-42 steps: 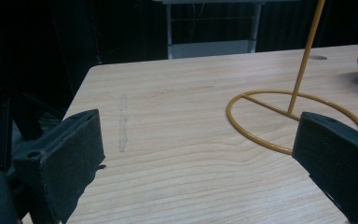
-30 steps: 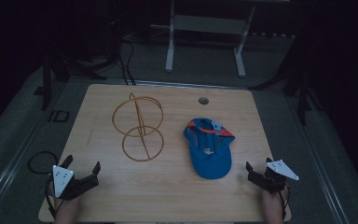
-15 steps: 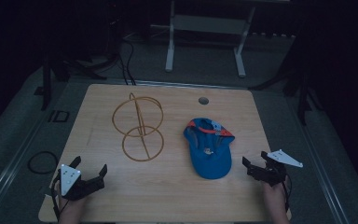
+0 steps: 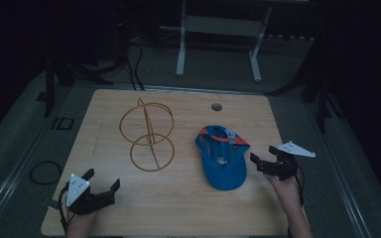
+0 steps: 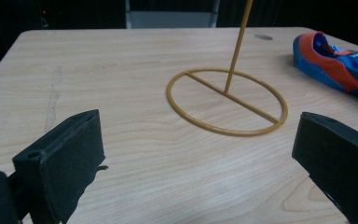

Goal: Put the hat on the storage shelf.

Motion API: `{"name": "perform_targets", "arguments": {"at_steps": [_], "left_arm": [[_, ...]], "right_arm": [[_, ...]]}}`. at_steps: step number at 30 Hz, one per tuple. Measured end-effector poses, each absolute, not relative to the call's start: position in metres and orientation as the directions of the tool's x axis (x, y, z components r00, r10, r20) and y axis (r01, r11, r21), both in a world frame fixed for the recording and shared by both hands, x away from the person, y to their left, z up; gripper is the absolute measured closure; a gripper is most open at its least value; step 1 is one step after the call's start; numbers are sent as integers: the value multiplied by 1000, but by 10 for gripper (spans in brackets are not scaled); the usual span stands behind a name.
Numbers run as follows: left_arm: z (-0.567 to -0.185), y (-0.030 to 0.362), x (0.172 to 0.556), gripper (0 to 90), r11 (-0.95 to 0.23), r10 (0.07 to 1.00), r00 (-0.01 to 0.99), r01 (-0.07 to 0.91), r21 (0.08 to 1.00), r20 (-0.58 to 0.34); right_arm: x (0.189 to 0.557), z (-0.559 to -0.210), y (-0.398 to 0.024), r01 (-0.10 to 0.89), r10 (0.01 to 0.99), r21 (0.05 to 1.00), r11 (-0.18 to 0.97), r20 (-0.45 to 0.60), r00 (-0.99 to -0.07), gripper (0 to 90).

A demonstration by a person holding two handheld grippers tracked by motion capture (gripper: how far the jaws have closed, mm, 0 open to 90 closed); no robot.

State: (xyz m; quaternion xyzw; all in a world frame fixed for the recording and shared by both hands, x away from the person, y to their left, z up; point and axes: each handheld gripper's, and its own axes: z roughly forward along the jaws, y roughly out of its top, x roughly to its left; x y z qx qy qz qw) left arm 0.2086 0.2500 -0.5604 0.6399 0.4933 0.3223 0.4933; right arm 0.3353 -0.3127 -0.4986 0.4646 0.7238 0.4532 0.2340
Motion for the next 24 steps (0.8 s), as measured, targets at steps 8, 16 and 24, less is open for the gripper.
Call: {"name": "perform_targets", "arguments": {"at_steps": [8, 16, 24], "left_arm": [[-559, 247, 208, 25, -61, 949, 313, 310, 949, -41], [-558, 249, 207, 28, -51, 944, 326, 297, 953, -51], [-560, 245, 208, 28, -92, 936, 352, 308, 947, -24]], "right_arm": [[360, -493, -296, 477, 881, 861, 176, 79, -466, 156], [382, -492, -282, 497, 876, 841, 216, 58, -479, 156], [404, -497, -274, 519, 874, 823, 232, 58, -483, 156]]}}
